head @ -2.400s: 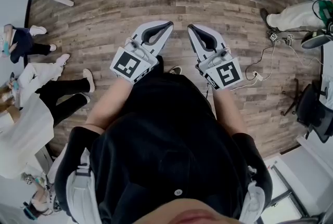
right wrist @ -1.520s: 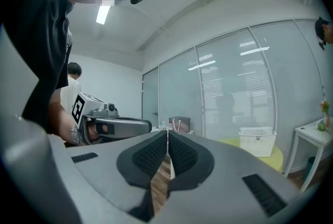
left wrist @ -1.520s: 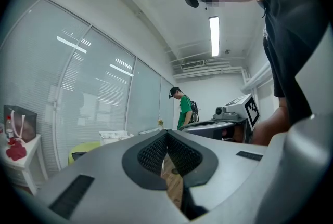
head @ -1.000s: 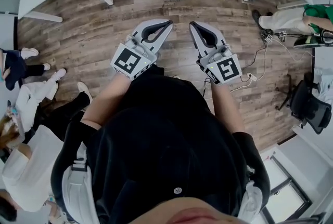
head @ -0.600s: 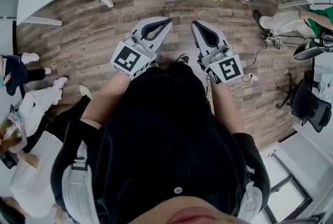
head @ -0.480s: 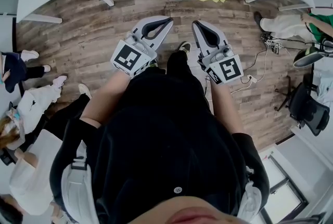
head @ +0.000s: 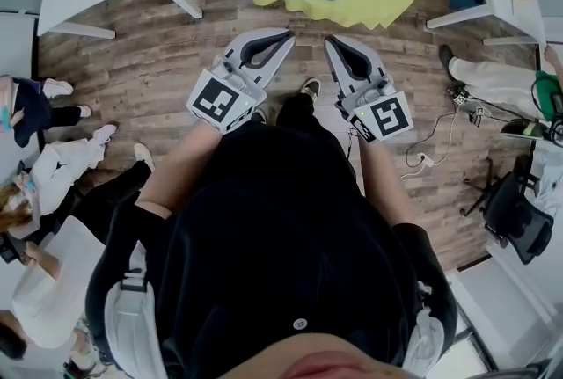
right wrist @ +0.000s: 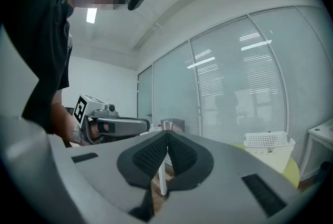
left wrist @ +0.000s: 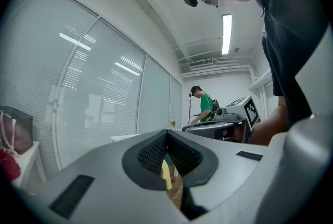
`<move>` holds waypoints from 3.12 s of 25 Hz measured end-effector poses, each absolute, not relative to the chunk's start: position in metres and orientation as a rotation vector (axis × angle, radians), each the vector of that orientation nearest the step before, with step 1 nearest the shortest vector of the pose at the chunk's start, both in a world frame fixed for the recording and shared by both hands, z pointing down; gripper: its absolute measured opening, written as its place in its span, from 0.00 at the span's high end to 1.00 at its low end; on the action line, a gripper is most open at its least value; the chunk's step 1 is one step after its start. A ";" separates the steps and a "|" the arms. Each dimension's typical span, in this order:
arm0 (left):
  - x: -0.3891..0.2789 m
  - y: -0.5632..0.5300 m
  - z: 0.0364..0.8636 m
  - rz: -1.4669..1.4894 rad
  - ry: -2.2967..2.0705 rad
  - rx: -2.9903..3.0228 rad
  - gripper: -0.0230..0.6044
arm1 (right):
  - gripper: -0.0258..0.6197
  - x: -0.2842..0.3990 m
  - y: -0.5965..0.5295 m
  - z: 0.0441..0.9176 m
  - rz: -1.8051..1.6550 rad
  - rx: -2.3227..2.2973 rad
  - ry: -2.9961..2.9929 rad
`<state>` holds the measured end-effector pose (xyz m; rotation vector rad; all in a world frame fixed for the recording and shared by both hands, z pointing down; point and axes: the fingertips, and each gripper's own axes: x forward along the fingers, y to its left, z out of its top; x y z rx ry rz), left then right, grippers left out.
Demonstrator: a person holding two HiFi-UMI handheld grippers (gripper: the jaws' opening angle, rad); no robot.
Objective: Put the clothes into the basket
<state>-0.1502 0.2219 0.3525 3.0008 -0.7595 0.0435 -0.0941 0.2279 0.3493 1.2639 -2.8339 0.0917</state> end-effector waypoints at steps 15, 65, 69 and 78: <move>-0.062 0.121 0.350 0.054 -0.902 2.937 0.95 | 0.92 -0.016 0.126 0.346 0.116 1.094 -2.908; -0.117 -0.190 0.505 0.271 -0.764 2.791 0.95 | 0.92 -0.057 -0.190 0.528 0.535 1.112 -2.433; -0.116 -0.206 0.532 0.285 -0.777 2.765 0.95 | 0.91 -0.055 -0.202 0.566 0.606 1.060 -2.360; -0.114 -0.224 0.581 0.341 -0.834 2.725 0.95 | 0.70 -0.059 -0.215 0.653 0.722 0.894 -2.185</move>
